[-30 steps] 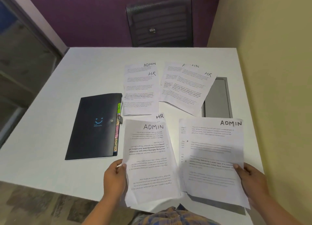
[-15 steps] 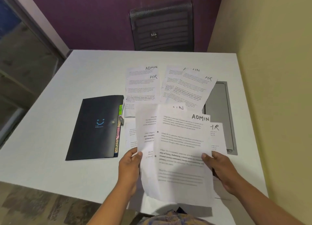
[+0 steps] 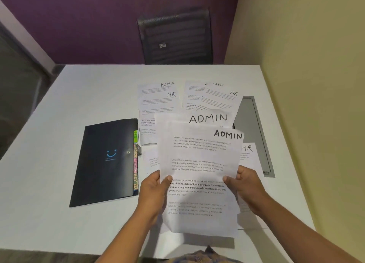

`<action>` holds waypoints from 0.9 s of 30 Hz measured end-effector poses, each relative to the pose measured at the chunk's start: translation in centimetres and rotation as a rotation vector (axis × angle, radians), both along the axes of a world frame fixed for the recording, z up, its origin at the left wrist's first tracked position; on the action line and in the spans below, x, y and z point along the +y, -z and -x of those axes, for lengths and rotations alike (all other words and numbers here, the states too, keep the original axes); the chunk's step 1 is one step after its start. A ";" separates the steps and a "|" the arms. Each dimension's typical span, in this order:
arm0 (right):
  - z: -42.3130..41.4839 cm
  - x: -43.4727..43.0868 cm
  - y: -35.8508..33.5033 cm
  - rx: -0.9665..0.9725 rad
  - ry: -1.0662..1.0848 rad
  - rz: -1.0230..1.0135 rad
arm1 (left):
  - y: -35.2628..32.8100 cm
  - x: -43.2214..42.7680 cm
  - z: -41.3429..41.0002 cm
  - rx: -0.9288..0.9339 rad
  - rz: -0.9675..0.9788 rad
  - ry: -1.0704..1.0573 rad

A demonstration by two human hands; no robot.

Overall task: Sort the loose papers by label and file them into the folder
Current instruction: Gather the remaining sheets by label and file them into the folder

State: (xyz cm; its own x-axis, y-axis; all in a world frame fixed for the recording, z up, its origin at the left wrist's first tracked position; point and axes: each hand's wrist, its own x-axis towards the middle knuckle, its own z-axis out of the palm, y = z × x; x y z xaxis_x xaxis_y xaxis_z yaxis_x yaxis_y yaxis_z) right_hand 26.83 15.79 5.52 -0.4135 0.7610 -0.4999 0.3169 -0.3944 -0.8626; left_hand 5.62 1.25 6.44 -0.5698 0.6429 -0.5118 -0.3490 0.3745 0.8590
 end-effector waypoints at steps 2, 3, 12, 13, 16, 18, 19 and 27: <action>1.0 -0.4 -0.4 -0.001 0.037 -0.032 | -0.2 0.0 1.2 0.016 -0.025 0.034; 1.5 -0.6 -0.6 -0.010 0.053 -0.059 | -0.4 0.1 1.8 0.024 -0.041 0.052; 5.3 -1.7 -2.8 -0.072 0.212 -0.372 | -1.5 1.7 6.5 0.258 -0.145 0.234; 5.7 -1.8 -3.0 -0.079 0.206 -0.393 | -1.9 1.9 6.7 0.292 -0.146 0.250; 6.3 -2.1 -2.6 -0.104 0.225 -0.430 | -1.0 2.1 7.9 0.340 -0.146 0.290; 6.5 -2.4 -2.3 -0.089 0.226 -0.441 | -0.3 2.1 8.3 0.362 -0.129 0.317; 6.4 -2.5 -1.9 -0.081 0.211 -0.445 | -0.1 2.1 8.4 0.380 -0.122 0.340; 5.0 -0.6 -0.9 0.006 0.235 -0.162 | 0.3 2.9 8.6 0.356 -0.112 0.425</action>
